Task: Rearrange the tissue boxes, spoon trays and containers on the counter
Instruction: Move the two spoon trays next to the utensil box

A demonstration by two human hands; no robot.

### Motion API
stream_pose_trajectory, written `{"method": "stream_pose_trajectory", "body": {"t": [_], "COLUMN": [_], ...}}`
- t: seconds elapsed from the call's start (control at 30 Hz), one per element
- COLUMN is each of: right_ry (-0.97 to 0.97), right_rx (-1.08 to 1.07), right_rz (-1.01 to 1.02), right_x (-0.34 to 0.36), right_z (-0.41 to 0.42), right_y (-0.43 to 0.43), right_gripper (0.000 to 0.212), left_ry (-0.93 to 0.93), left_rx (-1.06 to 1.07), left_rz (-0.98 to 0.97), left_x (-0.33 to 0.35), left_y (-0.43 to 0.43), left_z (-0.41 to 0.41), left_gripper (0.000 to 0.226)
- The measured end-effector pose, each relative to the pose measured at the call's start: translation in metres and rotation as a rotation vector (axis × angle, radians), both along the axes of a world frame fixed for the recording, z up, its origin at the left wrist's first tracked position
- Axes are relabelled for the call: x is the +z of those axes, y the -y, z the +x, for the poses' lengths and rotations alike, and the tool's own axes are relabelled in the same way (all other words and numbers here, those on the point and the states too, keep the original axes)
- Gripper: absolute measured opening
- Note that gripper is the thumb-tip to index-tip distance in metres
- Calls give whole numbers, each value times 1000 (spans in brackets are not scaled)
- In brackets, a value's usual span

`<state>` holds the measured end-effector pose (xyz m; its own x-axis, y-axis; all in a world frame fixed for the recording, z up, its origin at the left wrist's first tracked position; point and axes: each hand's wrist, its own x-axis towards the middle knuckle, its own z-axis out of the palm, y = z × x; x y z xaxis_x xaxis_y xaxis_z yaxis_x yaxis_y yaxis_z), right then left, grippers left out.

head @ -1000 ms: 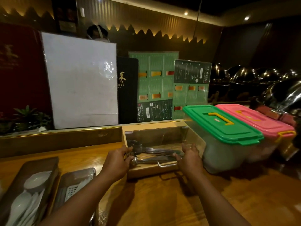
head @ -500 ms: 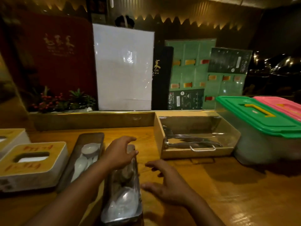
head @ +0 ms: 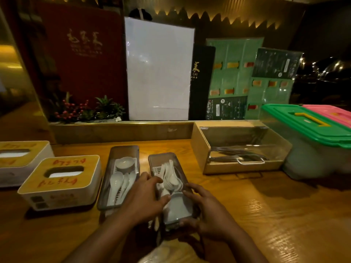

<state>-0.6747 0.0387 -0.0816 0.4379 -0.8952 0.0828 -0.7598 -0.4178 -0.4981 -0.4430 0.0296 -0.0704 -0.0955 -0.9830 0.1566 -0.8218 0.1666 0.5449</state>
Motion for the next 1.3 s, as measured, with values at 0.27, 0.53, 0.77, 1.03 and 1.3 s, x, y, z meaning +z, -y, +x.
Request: {"method": "stream_pose_trajectory", "body": {"t": [0.27,0.53,0.77,1.03,1.3], "right_ry": [-141,-142,-116,-197,-201], "right_rx": [-239,-364,-394,-372,-350], "right_rz": [-42,19,28,3,13], "right_x": [1,6,3,-3,-6], "right_z": [4,-6,-13,-10,-9], "right_y": [20,61,94,109,112], "right_gripper": [86,77,70,69,71], "left_ry": [-27,-16,-54,-110,-101], "left_rx": [-116,-155,-140,-119,-110], "left_rz": [130,231,241,247,260], "left_x": [-15,-14,-13,-17,-14], "left_y": [33,99,138,157,157], "left_z": [-35,-56,-70,-66,-69], "left_gripper": [93,100,99,97,92]}}
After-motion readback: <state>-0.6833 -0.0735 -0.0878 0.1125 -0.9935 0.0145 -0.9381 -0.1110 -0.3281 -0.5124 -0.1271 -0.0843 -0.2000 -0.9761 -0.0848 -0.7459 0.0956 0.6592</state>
